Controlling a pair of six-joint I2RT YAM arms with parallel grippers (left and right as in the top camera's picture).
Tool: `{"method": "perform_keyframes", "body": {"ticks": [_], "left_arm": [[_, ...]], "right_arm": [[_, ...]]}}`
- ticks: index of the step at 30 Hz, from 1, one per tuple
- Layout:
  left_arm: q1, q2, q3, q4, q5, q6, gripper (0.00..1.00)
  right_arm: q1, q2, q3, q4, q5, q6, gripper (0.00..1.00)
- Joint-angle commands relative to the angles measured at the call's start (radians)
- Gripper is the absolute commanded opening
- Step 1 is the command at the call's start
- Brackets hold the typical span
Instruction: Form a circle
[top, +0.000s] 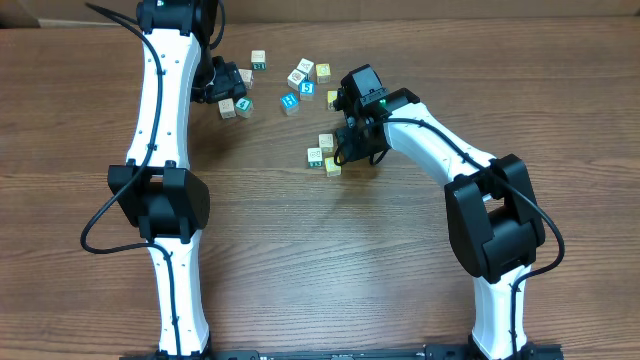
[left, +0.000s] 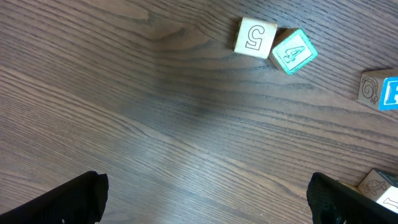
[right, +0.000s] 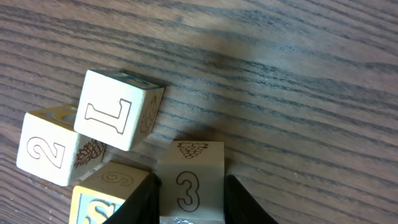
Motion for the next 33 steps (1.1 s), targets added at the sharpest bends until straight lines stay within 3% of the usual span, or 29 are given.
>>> {"method": "perform_keyframes", "body": {"ticks": [1, 12, 17, 33], "left_arm": [[0.002, -0.016, 0.020, 0.000, -0.016, -0.003, 1.00], [0.002, -0.016, 0.020, 0.000, -0.016, -0.003, 1.00], [0.002, -0.016, 0.020, 0.000, -0.016, -0.003, 1.00], [0.002, -0.016, 0.020, 0.000, -0.016, -0.003, 0.99]], "right_arm": [[-0.002, 0.002, -0.009, -0.001, -0.029, 0.021, 0.27], [-0.001, 0.002, -0.009, -0.001, -0.040, 0.044, 0.28], [-0.001, 0.002, -0.008, -0.001, -0.040, 0.043, 0.35], [-0.002, -0.023, -0.006, 0.021, -0.036, 0.043, 0.37]]}}
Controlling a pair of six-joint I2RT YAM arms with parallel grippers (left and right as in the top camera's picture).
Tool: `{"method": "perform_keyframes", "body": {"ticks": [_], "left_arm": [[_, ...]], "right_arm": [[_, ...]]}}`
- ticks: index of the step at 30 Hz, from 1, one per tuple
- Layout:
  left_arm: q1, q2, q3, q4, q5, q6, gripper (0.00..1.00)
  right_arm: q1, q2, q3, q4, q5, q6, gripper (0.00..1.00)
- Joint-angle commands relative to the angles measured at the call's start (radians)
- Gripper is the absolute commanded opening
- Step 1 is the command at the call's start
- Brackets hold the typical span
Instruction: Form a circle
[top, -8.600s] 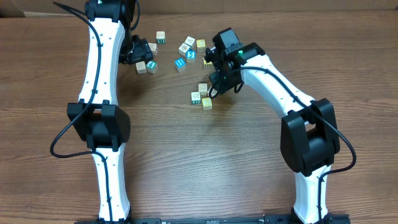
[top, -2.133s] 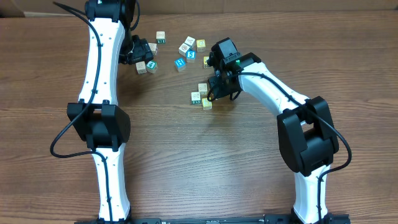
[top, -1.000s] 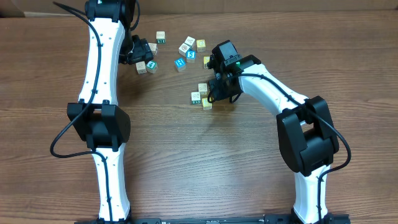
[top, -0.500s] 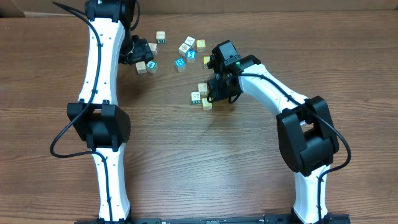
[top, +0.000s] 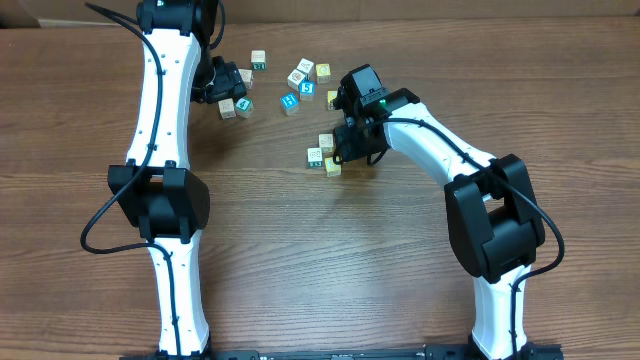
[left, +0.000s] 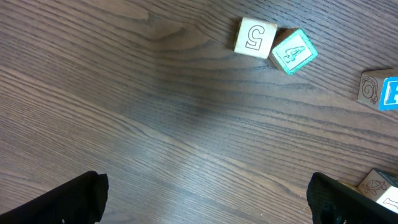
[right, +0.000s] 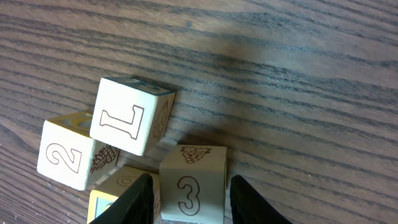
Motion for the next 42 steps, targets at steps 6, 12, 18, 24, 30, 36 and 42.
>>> {"method": "perform_keyframes", "body": {"ticks": [6, 12, 18, 24, 30, 36, 42], "left_arm": [[0.002, -0.016, 0.020, 0.000, -0.016, -0.003, 1.00], [0.002, -0.016, 0.020, 0.000, -0.016, -0.003, 1.00], [0.002, -0.016, 0.020, 0.000, -0.016, -0.003, 1.00], [0.002, -0.016, 0.020, 0.000, -0.016, -0.003, 1.00], [0.002, -0.016, 0.020, 0.000, -0.016, -0.003, 1.00], [0.002, -0.016, 0.020, 0.000, -0.016, -0.003, 1.00], [0.002, -0.016, 0.020, 0.000, -0.016, -0.003, 1.00]], "right_arm": [[-0.009, -0.043, -0.006, 0.037, -0.006, 0.004, 0.35], [-0.037, -0.044, -0.004, 0.074, 0.009, 0.008, 0.30], [-0.064, -0.044, -0.004, 0.092, 0.010, 0.008, 0.18], [-0.069, -0.043, -0.004, 0.058, 0.039, 0.009, 0.04], [-0.069, -0.042, -0.033, 0.062, 0.076, 0.043, 0.04], [-0.067, -0.042, -0.053, 0.068, 0.080, 0.056, 0.04], [-0.059, -0.042, -0.053, 0.061, 0.017, 0.057, 0.04]]}}
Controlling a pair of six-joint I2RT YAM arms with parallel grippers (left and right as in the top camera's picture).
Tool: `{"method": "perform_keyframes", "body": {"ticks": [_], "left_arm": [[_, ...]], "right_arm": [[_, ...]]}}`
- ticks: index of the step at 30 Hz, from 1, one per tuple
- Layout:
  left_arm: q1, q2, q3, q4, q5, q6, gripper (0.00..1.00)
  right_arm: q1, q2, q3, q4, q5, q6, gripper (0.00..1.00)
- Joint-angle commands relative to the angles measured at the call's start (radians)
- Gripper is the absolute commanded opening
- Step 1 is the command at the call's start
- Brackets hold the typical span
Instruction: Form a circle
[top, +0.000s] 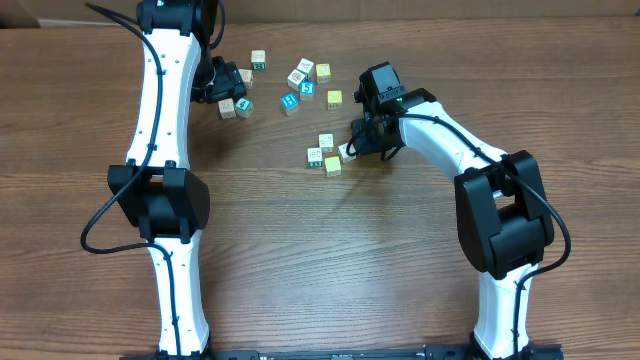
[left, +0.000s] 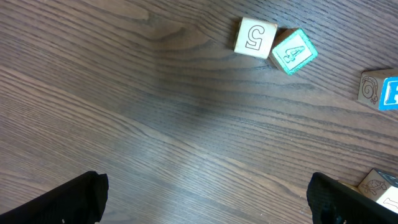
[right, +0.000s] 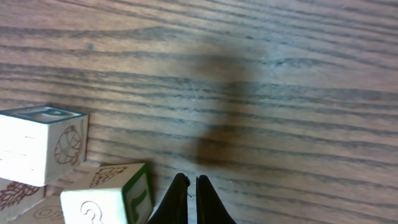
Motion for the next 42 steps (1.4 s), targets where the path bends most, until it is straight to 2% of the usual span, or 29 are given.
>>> {"method": "perform_keyframes", "body": {"ticks": [1, 17, 42], "left_arm": [[0.002, -0.016, 0.020, 0.000, -0.016, -0.003, 1.00], [0.002, -0.016, 0.020, 0.000, -0.016, -0.003, 1.00], [0.002, -0.016, 0.020, 0.000, -0.016, -0.003, 1.00]], "right_arm": [[0.010, -0.039, -0.006, -0.002, -0.046, 0.009, 0.04], [0.014, -0.039, -0.006, -0.017, -0.105, 0.011, 0.04], [0.034, -0.039, -0.006, -0.015, -0.057, 0.064, 0.04]]}}
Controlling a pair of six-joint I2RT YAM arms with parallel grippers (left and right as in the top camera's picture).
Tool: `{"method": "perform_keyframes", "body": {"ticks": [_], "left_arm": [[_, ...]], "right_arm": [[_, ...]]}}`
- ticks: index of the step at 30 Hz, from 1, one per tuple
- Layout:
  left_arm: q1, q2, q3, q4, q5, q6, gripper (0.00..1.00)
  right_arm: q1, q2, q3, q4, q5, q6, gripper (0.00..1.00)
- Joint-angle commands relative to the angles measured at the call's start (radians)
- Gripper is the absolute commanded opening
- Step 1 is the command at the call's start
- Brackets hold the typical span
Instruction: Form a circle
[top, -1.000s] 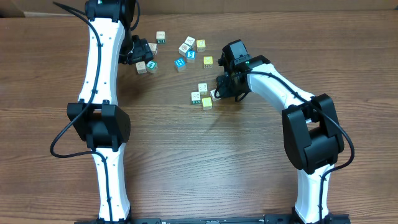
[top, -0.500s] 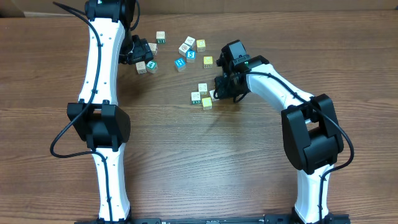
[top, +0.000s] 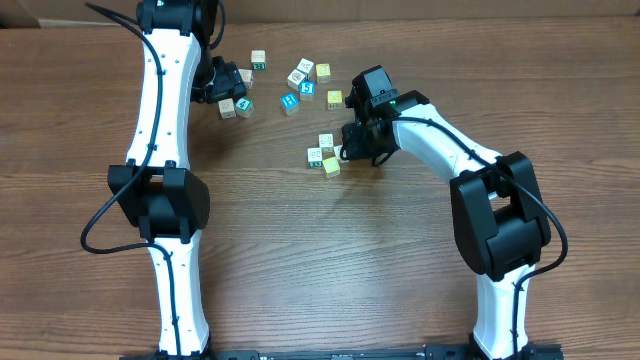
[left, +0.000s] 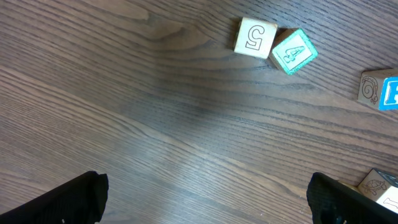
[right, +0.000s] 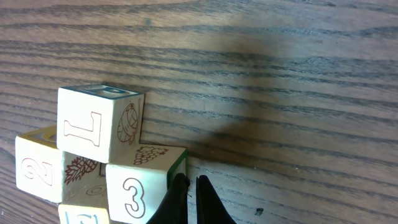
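Wooden letter and number blocks lie on the table. A small cluster sits mid-table: the L block (right: 99, 130), the 2 block (right: 43, 165) and the 3 block (right: 140, 183), touching one another, with a yellow block (top: 333, 167) just below. My right gripper (right: 189, 182) is shut and empty, its tips against the 3 block's right side. The overhead view shows the right gripper (top: 353, 148) beside the cluster. My left gripper (left: 208, 205) is open over bare wood, near the 5 block (left: 255, 37) and the teal block (left: 294, 52).
Several more blocks lie scattered at the back, among them a blue one (top: 290, 102), a yellow one (top: 335, 99) and a pale one (top: 259, 60). The wooden table (top: 320, 260) stretches toward the front.
My shut right gripper has moved left. It stood a little apart to the right of the 3 block; now its tips touch that block, which sits tight against the L and 2 blocks.
First my right gripper was shut on the 3 block beside the L and 2 blocks. Then its jaws stood open around it. Later it was shut and drawn back to the right, and now it presses the block's side. The left arm has stayed still.
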Motion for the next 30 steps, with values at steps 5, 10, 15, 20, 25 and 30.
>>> {"method": "perform_keyframes", "body": {"ticks": [5, 10, 15, 20, 25, 30], "left_arm": [[0.002, -0.016, 0.020, 0.001, -0.016, -0.003, 1.00], [0.002, -0.016, 0.020, 0.001, -0.016, -0.003, 1.00], [0.002, -0.017, 0.020, 0.000, -0.016, -0.003, 1.00], [0.002, -0.016, 0.020, 0.001, -0.016, -0.003, 1.00], [0.002, -0.016, 0.020, 0.001, -0.016, -0.003, 1.00], [0.002, -0.016, 0.020, 0.001, -0.016, -0.003, 1.00]], "right_arm": [[0.004, -0.039, -0.005, 0.013, 0.076, 0.013, 0.04], [0.002, -0.041, 0.046, 0.000, 0.086, 0.013, 0.04], [0.004, -0.084, 0.140, -0.103, 0.085, 0.013, 0.04], [0.007, -0.140, 0.153, -0.185, 0.028, 0.021, 0.04], [0.009, -0.142, 0.137, -0.284, -0.054, 0.040, 0.04], [0.031, -0.142, 0.081, -0.311, -0.057, 0.084, 0.04]]}}
